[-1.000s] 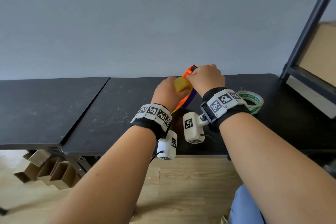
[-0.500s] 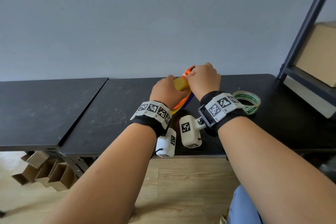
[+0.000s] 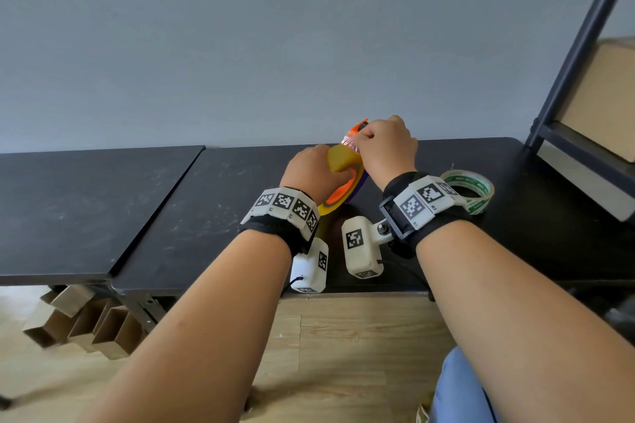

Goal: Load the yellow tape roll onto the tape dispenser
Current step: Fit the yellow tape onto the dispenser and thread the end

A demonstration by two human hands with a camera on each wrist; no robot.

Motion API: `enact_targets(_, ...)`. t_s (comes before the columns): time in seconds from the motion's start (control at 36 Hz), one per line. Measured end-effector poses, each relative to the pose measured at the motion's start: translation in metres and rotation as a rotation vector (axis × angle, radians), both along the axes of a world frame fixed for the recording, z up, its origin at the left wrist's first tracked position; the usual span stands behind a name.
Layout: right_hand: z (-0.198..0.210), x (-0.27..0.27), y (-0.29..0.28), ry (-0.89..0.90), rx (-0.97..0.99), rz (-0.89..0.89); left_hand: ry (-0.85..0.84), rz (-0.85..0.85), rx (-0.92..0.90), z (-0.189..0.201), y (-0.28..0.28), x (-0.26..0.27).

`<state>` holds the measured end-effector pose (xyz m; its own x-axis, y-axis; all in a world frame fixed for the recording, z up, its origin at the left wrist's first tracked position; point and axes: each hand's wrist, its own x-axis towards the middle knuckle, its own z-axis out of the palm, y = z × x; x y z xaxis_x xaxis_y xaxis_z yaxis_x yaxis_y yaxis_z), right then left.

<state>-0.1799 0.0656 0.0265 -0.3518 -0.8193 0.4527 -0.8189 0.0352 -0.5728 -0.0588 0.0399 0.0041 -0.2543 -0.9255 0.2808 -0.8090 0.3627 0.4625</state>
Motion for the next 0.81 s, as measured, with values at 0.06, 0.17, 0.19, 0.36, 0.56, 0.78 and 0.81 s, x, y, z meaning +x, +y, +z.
enact_targets(0.06,-0.001,0.001,-0.001,-0.019,-0.003,-0.022,-0.006,-0.006,-0.009,0.001,0.001,0.001)
enact_targets(0.17,-0.001,-0.006,-0.005,-0.119,-0.05,-0.059,0.004,-0.007,-0.018,0.001,0.004,0.003)
enact_targets(0.19,0.0,-0.007,-0.005,-0.131,-0.058,-0.058,0.015,-0.006,-0.016,0.001,0.005,0.004)
enact_targets(0.36,-0.002,-0.006,-0.004,-0.211,-0.107,-0.052,0.043,-0.006,-0.004,0.003,0.008,0.001)
enact_targets(0.56,-0.001,-0.006,-0.006,-0.334,-0.139,-0.001,0.045,-0.002,0.008,0.006,0.011,0.005)
enact_targets(0.78,-0.001,0.002,-0.003,-0.375,-0.073,0.018,0.008,0.063,0.003,0.008,0.012,0.003)
enact_targets(0.81,-0.001,0.001,-0.004,-0.365,-0.07,0.019,0.004,0.066,-0.001,0.008,0.013,0.002)
